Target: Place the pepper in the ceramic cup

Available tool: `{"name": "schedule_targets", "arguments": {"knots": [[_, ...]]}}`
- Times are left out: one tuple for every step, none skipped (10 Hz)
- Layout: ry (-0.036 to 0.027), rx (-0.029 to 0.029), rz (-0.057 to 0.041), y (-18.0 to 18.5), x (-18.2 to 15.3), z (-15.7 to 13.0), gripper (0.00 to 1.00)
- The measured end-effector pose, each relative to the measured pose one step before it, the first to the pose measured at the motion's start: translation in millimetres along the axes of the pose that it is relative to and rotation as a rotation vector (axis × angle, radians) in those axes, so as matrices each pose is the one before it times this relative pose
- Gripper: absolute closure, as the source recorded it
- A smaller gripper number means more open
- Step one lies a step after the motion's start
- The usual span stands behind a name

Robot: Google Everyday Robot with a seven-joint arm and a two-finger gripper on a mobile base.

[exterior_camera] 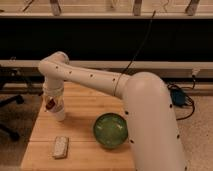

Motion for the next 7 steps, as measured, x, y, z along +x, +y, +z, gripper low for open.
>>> {"name": "schedule_targets", "arguments": {"knots": [[0.00099,0.00224,-0.00062,-0.01,0.55,-0.58,0.20],[0.00316,0.00559,-0.00113,-0.39,1.64,-3.88,0.20],[0.00385,0.00244,0.00008,0.60,1.96,-3.39,0.20],[0.00397,0.00328,-0.00139,-0.48,0.99,-3.39,0.20],[0.00550,0.00258,-0.00472,-1.52,0.55,-4.31,0.20],[0.01229,0.00156,-0.00990,-2.93,0.77,-7.62,0.20],[0.01003,0.00121,-0.00560,-1.89,1.22,-7.42,0.20]]}}
